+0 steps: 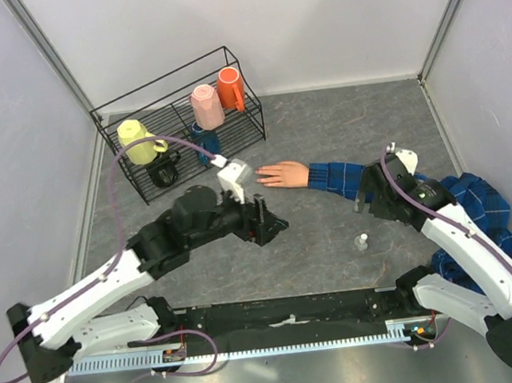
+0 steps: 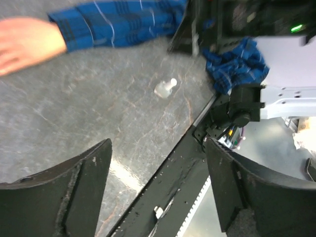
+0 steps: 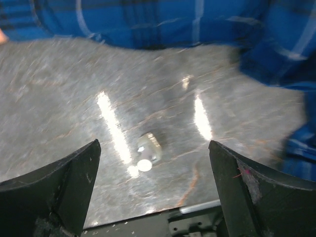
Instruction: Paint the nails
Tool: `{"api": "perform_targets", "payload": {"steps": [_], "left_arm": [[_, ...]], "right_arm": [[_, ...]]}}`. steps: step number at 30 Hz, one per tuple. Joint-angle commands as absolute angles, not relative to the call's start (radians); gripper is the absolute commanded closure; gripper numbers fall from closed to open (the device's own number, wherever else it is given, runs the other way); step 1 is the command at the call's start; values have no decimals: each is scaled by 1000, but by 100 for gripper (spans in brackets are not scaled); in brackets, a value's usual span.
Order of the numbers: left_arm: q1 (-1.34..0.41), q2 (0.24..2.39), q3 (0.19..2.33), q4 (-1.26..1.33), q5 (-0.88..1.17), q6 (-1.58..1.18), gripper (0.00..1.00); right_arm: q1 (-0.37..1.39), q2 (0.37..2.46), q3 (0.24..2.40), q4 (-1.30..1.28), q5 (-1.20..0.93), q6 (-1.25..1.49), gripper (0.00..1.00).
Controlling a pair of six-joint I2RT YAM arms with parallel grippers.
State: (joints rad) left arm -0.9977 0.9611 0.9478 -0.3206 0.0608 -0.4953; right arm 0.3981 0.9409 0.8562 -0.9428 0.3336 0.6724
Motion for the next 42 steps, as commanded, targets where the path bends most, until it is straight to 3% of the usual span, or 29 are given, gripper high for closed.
{"api": "perform_targets", "payload": {"steps": [1, 8, 14, 19, 24, 29, 42], "left_arm": [[-1101, 1135, 1000, -272, 3, -566, 21], [-1261, 1448, 1167, -250, -202, -606, 26], [-1348, 1724, 1391, -294, -326, -678, 39], [-1387, 1908, 1572, -331, -385, -692, 40], [-1401, 2020, 1702, -345, -419, -652, 41], [-1401, 2105, 1792, -377, -443, -608, 50], [-1401, 2218, 1867, -488, -554, -607, 44]], "right_arm": [[397, 962, 1073, -1055, 593, 669, 2], [290, 1111, 1380, -1178, 670, 585, 2], [244, 1046, 1454, -1172, 699, 538, 2], [239, 963, 1509, -1178, 761, 574, 2], [239, 900, 1554, -1181, 766, 561, 2], [241, 874, 1580, -1187, 770, 537, 2], [239, 867, 1556, -1193, 715, 508, 2]]}}
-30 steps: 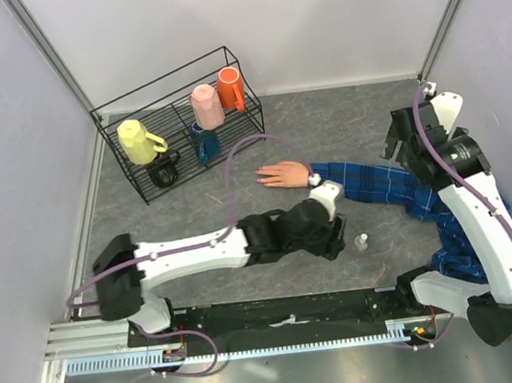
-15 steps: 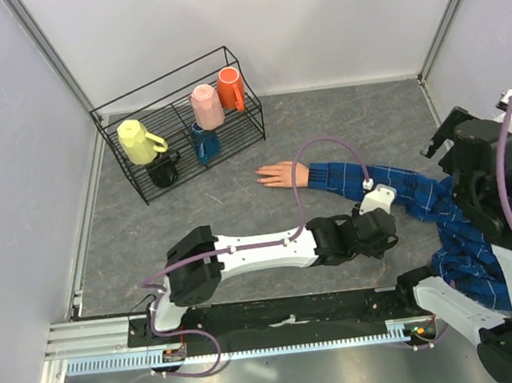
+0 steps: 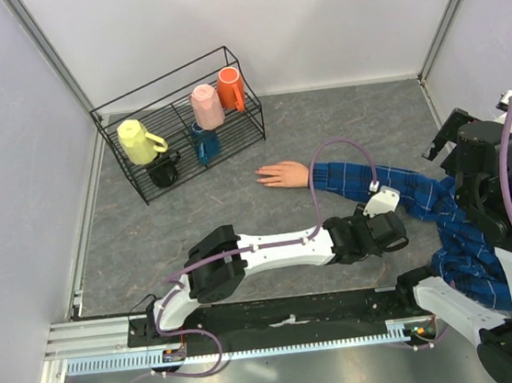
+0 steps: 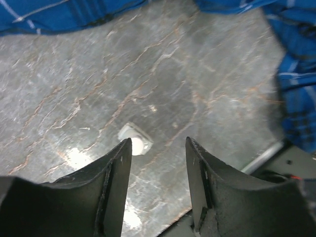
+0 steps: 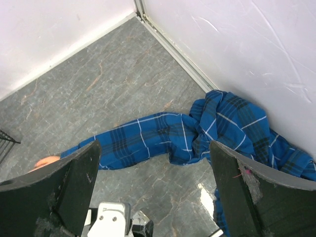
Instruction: Paint the nails
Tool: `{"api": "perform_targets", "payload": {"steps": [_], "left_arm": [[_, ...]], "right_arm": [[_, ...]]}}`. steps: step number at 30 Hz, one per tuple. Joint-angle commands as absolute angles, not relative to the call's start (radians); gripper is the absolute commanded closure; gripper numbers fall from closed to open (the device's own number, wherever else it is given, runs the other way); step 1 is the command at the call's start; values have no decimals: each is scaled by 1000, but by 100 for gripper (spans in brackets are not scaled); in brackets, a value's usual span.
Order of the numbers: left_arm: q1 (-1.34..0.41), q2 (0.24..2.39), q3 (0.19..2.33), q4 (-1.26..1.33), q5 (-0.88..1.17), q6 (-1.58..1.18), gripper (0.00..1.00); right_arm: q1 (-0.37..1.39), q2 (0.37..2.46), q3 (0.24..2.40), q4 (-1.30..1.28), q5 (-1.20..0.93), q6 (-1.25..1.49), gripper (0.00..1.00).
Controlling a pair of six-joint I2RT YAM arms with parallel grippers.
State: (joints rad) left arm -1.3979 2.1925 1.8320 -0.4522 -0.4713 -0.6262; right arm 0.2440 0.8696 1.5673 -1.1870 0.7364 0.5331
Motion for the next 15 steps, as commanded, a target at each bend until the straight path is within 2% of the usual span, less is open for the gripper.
{"api": "perform_targets", "payload": {"steps": [1, 7, 15], "left_arm": [[-1401, 2223, 1867, -489, -557, -604, 44], [-1399, 2243, 1878, -494, -566, -598, 46], [-1396, 2272, 1894, -492, -571, -580, 52]], "right_arm": [[239, 865, 1549, -1192, 710, 509, 2], [241, 845, 1509, -1178, 687, 497, 2], [241, 833, 1502, -1167, 657, 492, 2]]}}
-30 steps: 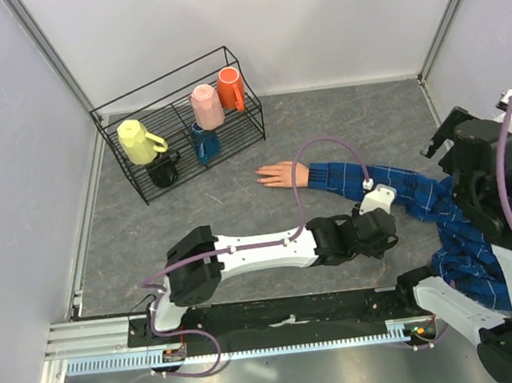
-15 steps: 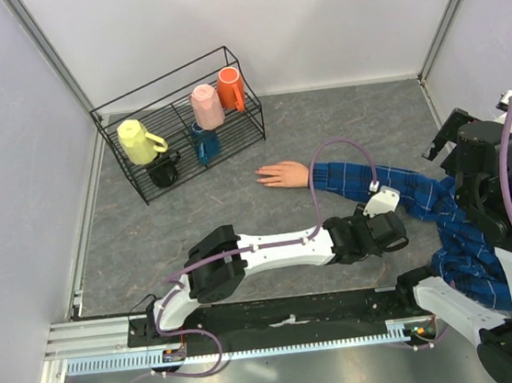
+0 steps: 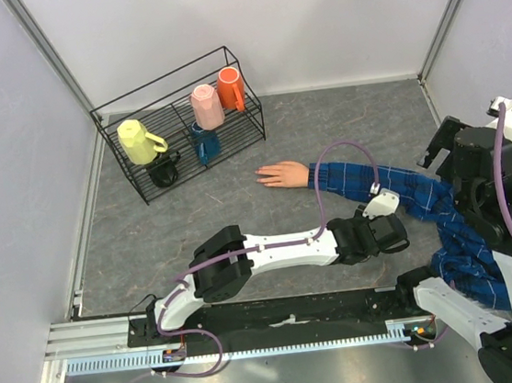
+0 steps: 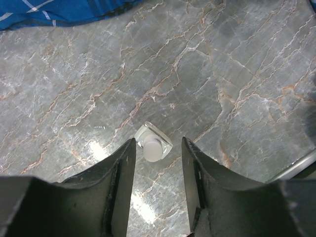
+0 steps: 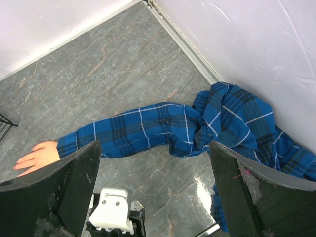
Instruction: Paint the nails
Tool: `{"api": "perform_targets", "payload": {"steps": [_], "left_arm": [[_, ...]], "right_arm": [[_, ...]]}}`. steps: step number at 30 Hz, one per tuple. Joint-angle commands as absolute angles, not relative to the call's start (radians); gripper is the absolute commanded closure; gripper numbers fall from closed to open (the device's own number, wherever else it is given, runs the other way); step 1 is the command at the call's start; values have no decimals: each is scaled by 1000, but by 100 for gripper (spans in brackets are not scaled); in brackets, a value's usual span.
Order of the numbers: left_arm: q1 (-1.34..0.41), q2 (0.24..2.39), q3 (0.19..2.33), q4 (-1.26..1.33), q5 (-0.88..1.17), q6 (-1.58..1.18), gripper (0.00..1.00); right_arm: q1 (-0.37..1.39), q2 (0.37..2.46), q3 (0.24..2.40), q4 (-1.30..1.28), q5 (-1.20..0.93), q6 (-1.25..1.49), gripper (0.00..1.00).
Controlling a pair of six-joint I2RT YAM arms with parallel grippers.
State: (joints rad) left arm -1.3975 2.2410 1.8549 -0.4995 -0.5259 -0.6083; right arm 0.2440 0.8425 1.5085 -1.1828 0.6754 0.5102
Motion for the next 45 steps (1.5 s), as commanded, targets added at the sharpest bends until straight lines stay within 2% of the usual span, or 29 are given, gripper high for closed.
{"api": "perform_targets", "payload": {"steps": [1, 6, 9, 12, 13, 14, 19, 23, 24, 28, 29, 31, 32, 33, 35, 36, 39, 45], "left_arm": [[-1396, 2275, 1898, -494, -568, -578, 53], [-1396, 2286, 1919, -509, -574, -575, 55], [-1396, 2290, 1922, -514, -575, -574, 61], [-1396, 2290, 1921, -512, -586, -563, 74], [-1396, 2287, 1919, -514, -589, -558, 89], [-1396, 2277, 1914, -515, -603, -551, 98], [-1394, 2156, 1850, -522, -562, -459, 98], [-1391, 1921, 1635, -535, -381, -361, 98], [-1393, 1793, 1585, -537, -355, -347, 98], [-1390, 1455, 1358, -604, -206, -285, 98], [-1390, 1390, 1338, -655, -178, -279, 98], [-1388, 1211, 1307, -699, -90, -270, 98], [-1388, 1160, 1305, -731, -63, -270, 98], [-1387, 1105, 1304, -747, -39, -271, 98], [-1387, 973, 1304, -764, -6, -281, 98], [-1387, 933, 1301, -762, 27, -287, 98], [-1387, 813, 1298, -768, 87, -298, 98], [-1387, 790, 1353, -850, 135, -290, 98]], "right_arm": [[241, 833, 1502, -1166, 655, 491, 2], [239, 828, 1496, -1163, 644, 489, 2], [241, 828, 1483, -1158, 637, 486, 2], [239, 822, 1457, -1146, 606, 472, 2], [239, 821, 1450, -1144, 598, 460, 2], [241, 821, 1445, -1144, 588, 450, 2], [239, 799, 1394, -1126, 456, 365, 2], [241, 796, 1402, -1092, 348, 315, 2], [239, 796, 1402, -1082, 322, 311, 2], [239, 782, 1326, -918, 21, 279, 2], [239, 784, 1256, -875, -171, 278, 2], [238, 792, 1177, -715, -373, 297, 2], [242, 793, 1084, -640, -608, 316, 2], [242, 789, 1031, -451, -700, 389, 2], [280, 750, 886, -246, -851, 477, 2], [302, 735, 853, -104, -867, 514, 2], [432, 741, 792, 50, -897, 538, 2], [739, 827, 831, 41, -809, 462, 2]]}}
